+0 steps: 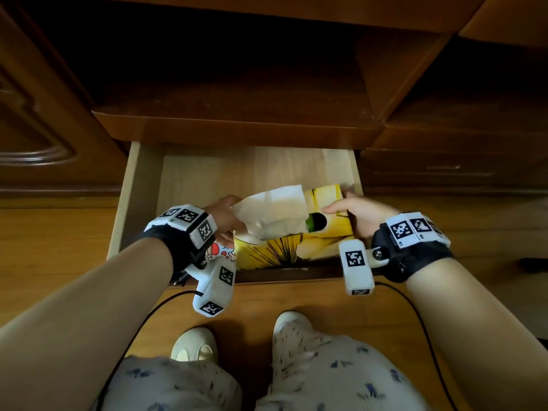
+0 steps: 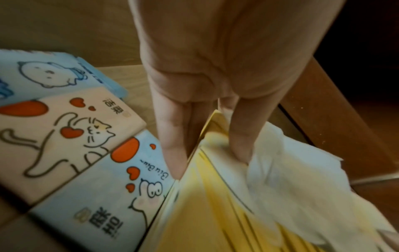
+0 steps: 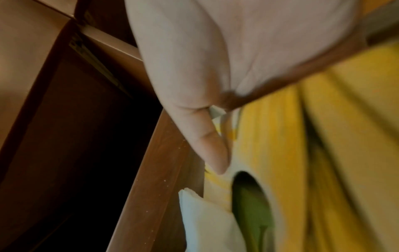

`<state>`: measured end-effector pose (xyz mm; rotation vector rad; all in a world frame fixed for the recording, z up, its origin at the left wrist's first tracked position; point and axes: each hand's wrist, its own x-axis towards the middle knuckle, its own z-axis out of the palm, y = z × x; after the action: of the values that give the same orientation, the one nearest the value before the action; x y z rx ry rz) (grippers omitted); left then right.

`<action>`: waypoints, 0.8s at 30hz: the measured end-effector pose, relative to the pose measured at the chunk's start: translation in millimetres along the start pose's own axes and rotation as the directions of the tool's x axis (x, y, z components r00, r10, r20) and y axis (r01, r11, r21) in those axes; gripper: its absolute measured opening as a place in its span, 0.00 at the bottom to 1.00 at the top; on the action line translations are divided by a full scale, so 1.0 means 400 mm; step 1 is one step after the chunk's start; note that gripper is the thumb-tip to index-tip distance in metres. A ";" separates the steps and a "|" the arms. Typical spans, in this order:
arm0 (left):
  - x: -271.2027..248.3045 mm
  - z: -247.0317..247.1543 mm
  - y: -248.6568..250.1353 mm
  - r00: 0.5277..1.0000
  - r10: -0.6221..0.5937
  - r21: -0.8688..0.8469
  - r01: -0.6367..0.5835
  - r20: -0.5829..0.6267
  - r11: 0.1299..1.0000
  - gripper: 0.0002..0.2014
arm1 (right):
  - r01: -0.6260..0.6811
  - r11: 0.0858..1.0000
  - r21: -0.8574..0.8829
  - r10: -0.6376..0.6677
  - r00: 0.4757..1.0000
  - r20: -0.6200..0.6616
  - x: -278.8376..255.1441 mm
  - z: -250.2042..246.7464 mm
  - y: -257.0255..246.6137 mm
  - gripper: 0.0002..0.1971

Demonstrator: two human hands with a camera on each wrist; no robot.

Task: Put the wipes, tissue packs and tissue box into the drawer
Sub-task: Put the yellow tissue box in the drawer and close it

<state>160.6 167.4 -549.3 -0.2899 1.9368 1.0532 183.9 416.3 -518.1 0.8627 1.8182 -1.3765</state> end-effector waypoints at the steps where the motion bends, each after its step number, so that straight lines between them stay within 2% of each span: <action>1: 0.000 0.003 0.002 1.000 0.005 0.005 -0.005 0.010 1.000 0.34 | -0.032 0.999 -0.021 0.033 0.999 0.026 0.000 0.003 0.002 0.28; 4: -0.004 0.010 0.013 1.000 0.008 0.022 -0.008 0.019 1.000 0.31 | -0.103 0.993 -0.058 0.106 0.993 0.045 0.002 0.006 0.012 0.25; 8: -0.006 0.015 0.024 0.998 0.016 0.043 -0.018 0.054 0.999 0.31 | -0.116 0.993 -0.031 0.118 0.990 0.080 0.010 0.006 0.024 0.25; 10: -0.011 0.020 0.028 0.995 0.015 0.042 -0.019 0.094 0.999 0.32 | -0.110 0.991 -0.073 0.114 0.992 0.053 0.013 0.011 0.030 0.25; 13: -0.020 0.024 0.022 0.997 -0.003 -0.002 0.004 0.083 1.000 0.39 | -0.102 0.980 -0.172 0.096 0.995 -0.040 0.017 0.023 0.033 0.34; 16: -0.034 0.020 0.007 0.997 0.004 -0.070 0.001 0.074 0.998 0.41 | 0.025 0.942 -0.336 -0.060 0.994 -0.094 0.013 0.031 0.023 0.48; 18: -0.042 0.015 0.000 0.998 0.006 -0.122 0.001 0.059 0.993 0.39 | 0.216 0.831 -0.513 -0.240 0.971 0.020 -0.026 0.053 0.006 0.47; 20: -0.056 0.009 -0.002 0.998 0.003 -0.157 0.007 0.063 0.988 0.34 | 0.403 0.689 -0.603 -0.315 0.915 0.251 -0.076 0.096 -0.016 0.45; 22: -0.065 0.002 -0.001 0.998 0.005 -0.134 0.003 0.059 0.991 0.26 | 0.520 0.538 -0.664 -0.266 0.852 0.451 -0.100 0.154 -0.030 0.47; 24: -0.071 -0.010 -0.003 1.000 0.020 -0.122 -0.017 0.023 0.992 0.27 | 0.575 0.368 -0.730 -0.197 0.816 0.543 -0.095 0.207 -0.034 0.51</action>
<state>175.5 158.1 -526.4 -0.3260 1.8605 1.1844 203.9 329.2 -496.1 -0.4294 2.0994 -0.5328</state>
